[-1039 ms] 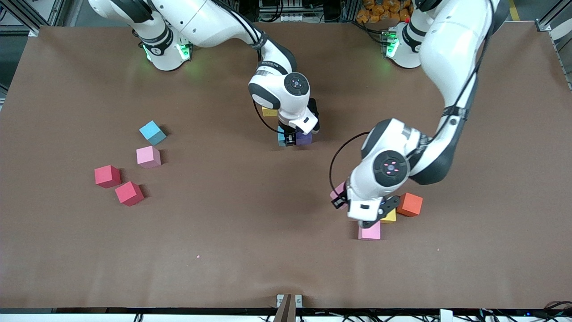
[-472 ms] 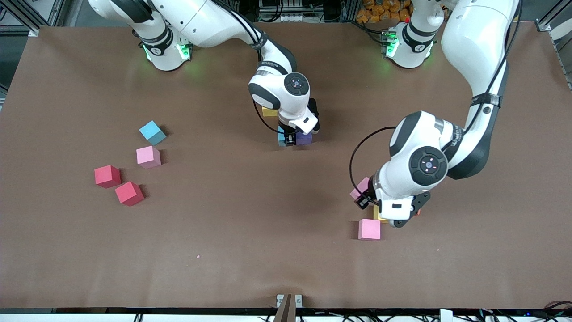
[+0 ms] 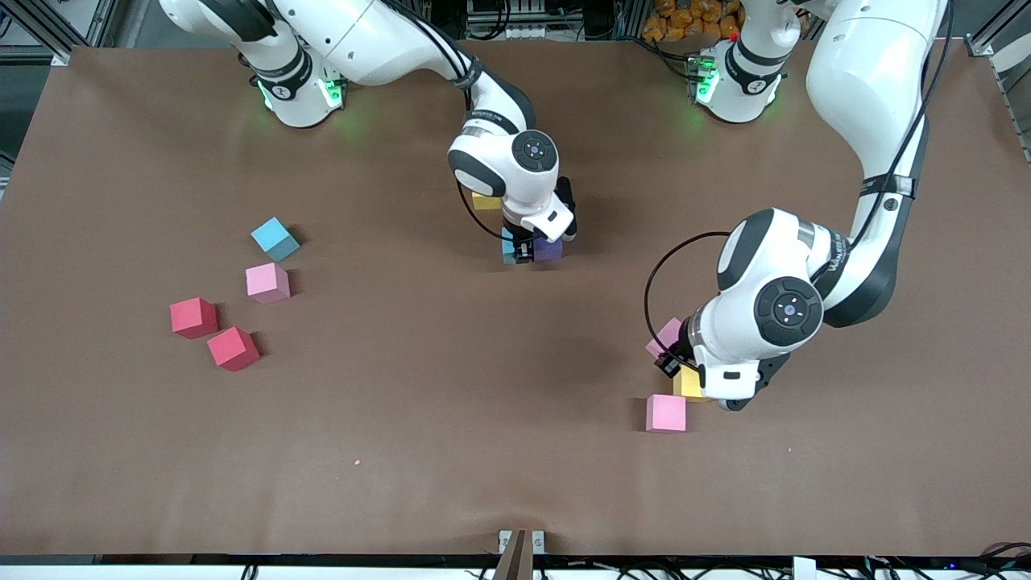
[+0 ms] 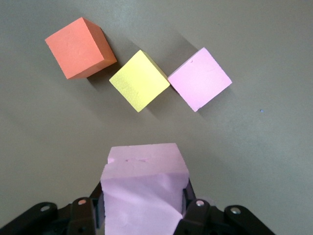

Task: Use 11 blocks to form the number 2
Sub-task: 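Place cyan below purple with the right gripper while the left gripper carries pink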

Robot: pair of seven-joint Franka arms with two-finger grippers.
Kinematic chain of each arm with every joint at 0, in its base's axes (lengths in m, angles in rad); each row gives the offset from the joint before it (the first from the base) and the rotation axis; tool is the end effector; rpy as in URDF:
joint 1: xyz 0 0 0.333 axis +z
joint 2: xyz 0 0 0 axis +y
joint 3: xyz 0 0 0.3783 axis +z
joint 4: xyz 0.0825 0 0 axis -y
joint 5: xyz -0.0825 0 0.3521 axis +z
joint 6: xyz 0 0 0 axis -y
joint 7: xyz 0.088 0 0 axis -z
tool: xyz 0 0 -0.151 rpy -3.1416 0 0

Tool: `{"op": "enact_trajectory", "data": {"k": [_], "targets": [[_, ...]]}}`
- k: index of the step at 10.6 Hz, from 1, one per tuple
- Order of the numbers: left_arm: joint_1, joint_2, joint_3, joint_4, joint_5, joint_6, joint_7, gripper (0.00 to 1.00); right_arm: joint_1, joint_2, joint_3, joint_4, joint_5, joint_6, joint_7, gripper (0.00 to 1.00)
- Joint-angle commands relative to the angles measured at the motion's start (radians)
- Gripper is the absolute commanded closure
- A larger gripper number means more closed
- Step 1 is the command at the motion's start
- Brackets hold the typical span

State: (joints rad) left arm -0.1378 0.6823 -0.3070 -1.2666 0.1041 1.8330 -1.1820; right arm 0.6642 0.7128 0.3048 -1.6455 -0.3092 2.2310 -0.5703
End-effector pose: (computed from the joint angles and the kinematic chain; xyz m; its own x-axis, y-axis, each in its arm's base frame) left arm 0.6857 -0.2502 0.3755 0.7160 0.6877 -0.1198 0.6881 -0.7242 -0.0448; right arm 0.4294 0.5396 0.2293 -0.1087 0.9902 -0.0876 0.9940 0.1072 -0.0224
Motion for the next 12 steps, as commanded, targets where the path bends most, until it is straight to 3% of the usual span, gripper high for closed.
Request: {"op": "enact_trajectory", "data": {"k": [1, 5, 12], "targets": [[0.004, -0.026, 0.0, -0.03, -0.011, -0.009, -0.013, 0.61, 0.015, 0.011, -0.007, 0.019, -0.002, 0.0, 0.018, 0.0], [0.001, -0.02, 0.003, -0.028, -0.009, -0.008, -0.007, 0.61, 0.012, -0.001, -0.004, 0.023, -0.002, -0.01, 0.018, 0.0], [-0.019, -0.013, 0.002, -0.036, -0.014, -0.006, -0.096, 0.62, -0.044, -0.121, 0.003, 0.059, 0.004, -0.206, 0.018, 0.0]]}}
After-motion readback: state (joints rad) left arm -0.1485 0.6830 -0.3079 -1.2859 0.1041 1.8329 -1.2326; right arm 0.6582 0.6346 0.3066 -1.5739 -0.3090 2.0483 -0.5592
